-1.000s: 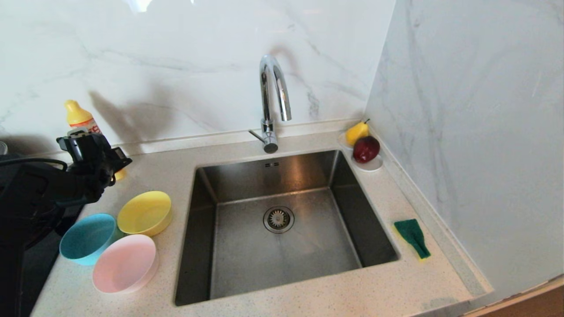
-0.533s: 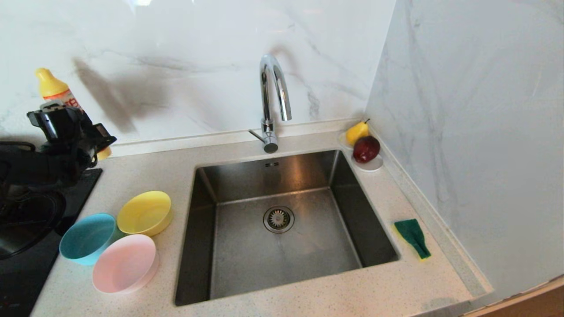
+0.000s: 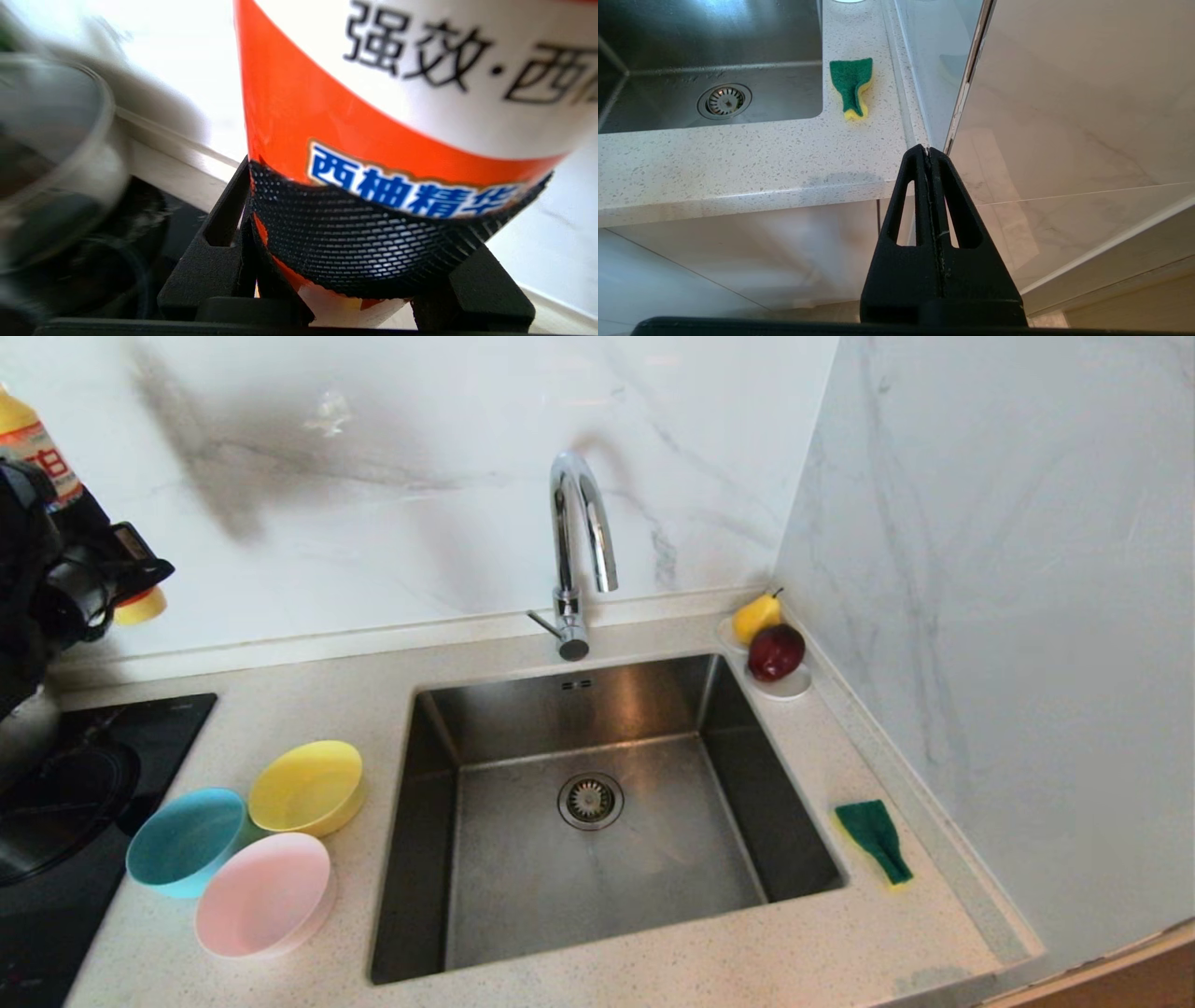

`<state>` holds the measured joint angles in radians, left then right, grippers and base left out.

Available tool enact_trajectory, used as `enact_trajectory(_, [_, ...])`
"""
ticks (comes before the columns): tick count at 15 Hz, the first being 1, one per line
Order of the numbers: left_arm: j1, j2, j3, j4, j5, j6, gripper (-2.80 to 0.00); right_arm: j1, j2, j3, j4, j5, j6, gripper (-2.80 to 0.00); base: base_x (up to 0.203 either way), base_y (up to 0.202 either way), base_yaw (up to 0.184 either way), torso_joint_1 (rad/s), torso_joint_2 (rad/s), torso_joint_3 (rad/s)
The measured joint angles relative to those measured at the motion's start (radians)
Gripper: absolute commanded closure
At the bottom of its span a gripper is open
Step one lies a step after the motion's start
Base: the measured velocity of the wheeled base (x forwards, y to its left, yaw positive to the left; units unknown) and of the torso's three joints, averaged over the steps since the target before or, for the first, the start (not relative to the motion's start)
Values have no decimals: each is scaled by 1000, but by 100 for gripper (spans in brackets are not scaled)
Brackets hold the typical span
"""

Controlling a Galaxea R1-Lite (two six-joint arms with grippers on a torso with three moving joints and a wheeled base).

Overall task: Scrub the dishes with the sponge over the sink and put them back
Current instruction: Squeeze it onto the sponge

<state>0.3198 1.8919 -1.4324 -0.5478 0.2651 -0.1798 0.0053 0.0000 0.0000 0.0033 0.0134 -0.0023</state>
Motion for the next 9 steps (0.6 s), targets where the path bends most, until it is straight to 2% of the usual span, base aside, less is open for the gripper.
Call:
enact_trajectory(3, [-11, -161, 34, 97, -14, 17, 0, 0, 0, 0, 0, 0, 0, 0, 0, 0, 0, 0, 0, 0])
enact_trajectory(5, [-34, -255, 42, 133, -30, 54, 0, 0, 0, 0, 0, 0, 0, 0, 0, 0, 0, 0, 0, 0])
enact_trajectory(9, [-144, -405, 75, 185, -35, 136, 0, 0, 0, 0, 0, 0, 0, 0, 0, 0, 0, 0, 0, 0])
